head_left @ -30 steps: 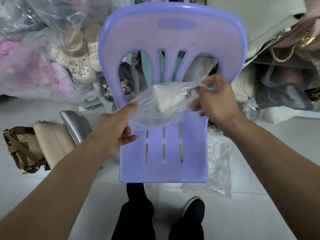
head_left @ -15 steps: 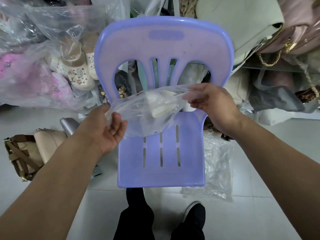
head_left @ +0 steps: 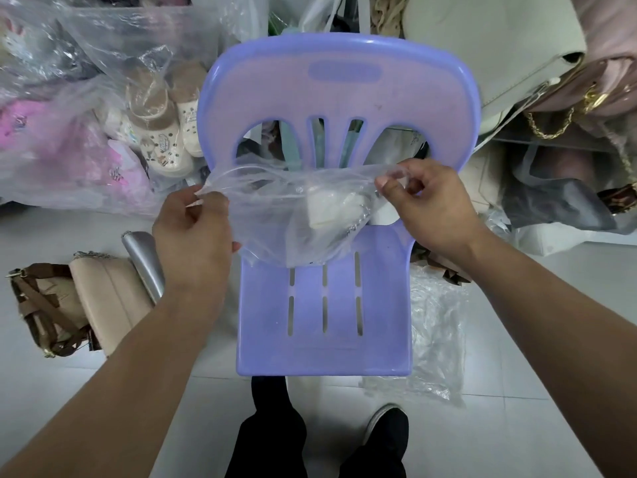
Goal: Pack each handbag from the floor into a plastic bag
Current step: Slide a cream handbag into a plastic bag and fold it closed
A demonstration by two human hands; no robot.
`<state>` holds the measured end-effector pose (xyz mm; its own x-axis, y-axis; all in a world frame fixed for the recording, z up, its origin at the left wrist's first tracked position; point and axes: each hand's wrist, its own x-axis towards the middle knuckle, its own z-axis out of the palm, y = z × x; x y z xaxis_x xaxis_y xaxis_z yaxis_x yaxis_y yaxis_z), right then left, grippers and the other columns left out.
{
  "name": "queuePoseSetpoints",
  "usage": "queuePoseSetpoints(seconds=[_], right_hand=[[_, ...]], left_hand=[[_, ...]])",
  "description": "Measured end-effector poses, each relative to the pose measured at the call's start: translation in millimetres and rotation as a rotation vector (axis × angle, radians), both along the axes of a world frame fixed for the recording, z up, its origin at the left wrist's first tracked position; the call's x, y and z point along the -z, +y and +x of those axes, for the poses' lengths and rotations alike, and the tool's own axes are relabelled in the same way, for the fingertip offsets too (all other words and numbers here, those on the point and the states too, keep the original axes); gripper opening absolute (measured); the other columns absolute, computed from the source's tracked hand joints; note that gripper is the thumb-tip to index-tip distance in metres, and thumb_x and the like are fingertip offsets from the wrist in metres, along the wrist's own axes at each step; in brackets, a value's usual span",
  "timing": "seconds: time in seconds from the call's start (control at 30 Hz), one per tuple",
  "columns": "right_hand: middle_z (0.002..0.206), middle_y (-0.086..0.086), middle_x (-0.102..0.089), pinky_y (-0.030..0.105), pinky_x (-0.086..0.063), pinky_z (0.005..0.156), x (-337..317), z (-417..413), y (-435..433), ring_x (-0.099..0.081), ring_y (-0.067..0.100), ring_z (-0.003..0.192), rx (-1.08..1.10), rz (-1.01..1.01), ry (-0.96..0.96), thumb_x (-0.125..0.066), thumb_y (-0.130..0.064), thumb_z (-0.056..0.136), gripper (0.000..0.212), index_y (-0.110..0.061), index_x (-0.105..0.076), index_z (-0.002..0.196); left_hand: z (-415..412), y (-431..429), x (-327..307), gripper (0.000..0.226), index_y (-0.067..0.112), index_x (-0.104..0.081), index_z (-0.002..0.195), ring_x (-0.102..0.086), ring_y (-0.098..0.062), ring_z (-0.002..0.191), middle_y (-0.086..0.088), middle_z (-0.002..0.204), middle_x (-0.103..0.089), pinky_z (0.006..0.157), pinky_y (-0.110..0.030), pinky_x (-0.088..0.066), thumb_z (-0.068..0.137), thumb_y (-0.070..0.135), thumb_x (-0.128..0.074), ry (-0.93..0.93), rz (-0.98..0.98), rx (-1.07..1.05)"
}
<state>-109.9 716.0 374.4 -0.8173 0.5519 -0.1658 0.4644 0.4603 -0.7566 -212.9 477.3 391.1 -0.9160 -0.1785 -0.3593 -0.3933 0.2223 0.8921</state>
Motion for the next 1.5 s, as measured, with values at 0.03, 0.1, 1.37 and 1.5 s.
queuePoseSetpoints(seconds=[0.03,0.1,1.37,1.5], right_hand=[[0.098,0.003,-0.058,0.012,-0.043,0.068,0,-1,0,-0.054,0.013,0.077,0.0,0.002,0.002,-0.065,-0.036,0.098,0.021,-0.017,-0.07,0.092],[0.103,-0.002,-0.061,0.013,-0.047,0.081,1,-2,1,-0.06,0.01,0.09,0.017,-0.062,0.022,-0.064,-0.033,0.1,0.017,-0.023,-0.066,0.086],[0.085,0.008,-0.075,0.019,-0.057,0.074,11,18,11,-0.067,0.01,0.079,0.169,-0.677,0.053,-0.074,-0.013,0.092,0.022,0.005,-0.07,0.106],[0.087,0.013,-0.071,0.022,-0.057,0.076,13,19,11,-0.064,0.009,0.078,0.162,-0.635,0.017,-0.073,-0.017,0.094,0.022,0.003,-0.071,0.104]], left_hand=[[-2,-3,4,0.019,0.025,-0.067,0.105,-0.058,-0.013,0.064,0.004,0.075,-0.062,0.064,-0.03,-0.053,0.089,0.035,-0.064,0.072,-0.107,0.06],[-8,-9,9,0.013,0.034,-0.065,0.091,-0.052,-0.015,0.067,0.002,0.069,-0.052,0.069,-0.031,-0.047,0.089,0.046,-0.065,0.184,-0.217,0.153],[-25,107,-4,0.02,0.034,-0.066,0.068,-0.055,0.002,0.06,0.013,0.068,-0.064,0.061,-0.02,-0.039,0.085,0.04,-0.077,0.22,-0.421,1.326],[-21,109,-6,0.015,0.036,-0.068,0.073,-0.061,-0.004,0.076,0.012,0.077,-0.068,0.066,-0.019,-0.044,0.086,0.042,-0.075,0.258,-0.471,1.346]])
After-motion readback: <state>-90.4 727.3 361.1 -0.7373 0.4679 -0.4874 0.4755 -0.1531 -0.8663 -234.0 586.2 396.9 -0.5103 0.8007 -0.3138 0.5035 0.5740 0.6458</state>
